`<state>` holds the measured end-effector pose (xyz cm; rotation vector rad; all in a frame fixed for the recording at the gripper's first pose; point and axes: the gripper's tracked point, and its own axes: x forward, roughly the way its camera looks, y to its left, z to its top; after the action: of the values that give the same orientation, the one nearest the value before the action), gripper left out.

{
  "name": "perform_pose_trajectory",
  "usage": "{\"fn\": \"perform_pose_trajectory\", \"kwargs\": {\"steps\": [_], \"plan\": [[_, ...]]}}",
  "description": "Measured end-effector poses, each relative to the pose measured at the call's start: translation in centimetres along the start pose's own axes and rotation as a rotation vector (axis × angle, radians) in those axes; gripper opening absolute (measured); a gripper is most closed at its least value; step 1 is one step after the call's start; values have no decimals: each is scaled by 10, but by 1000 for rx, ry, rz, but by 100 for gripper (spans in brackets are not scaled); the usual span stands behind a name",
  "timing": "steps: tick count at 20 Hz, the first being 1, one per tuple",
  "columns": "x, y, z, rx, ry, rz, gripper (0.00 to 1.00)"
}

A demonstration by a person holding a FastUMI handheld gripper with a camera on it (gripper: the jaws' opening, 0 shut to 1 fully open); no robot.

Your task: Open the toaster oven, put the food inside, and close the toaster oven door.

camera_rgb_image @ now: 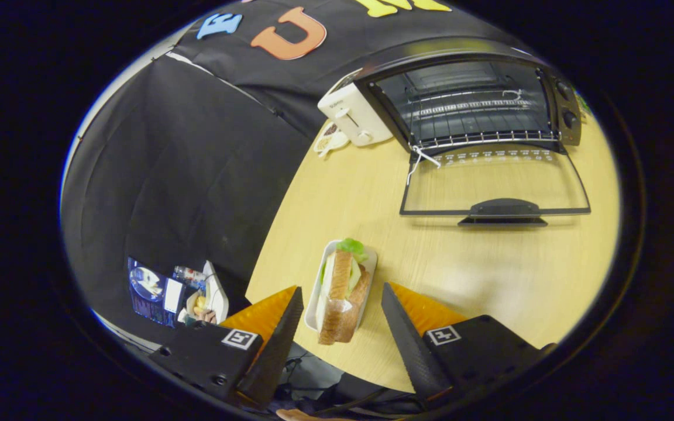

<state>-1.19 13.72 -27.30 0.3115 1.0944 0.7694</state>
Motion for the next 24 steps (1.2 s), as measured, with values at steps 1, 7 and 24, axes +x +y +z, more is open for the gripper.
{"fn": "perform_pose_trajectory", "kwargs": {"steps": [1, 7, 24], "plan": [[2, 3, -4, 15, 22, 12, 88], [18, 9, -14, 97, 98, 65, 77], [25, 5, -16, 206, 122, 93, 38]]}}
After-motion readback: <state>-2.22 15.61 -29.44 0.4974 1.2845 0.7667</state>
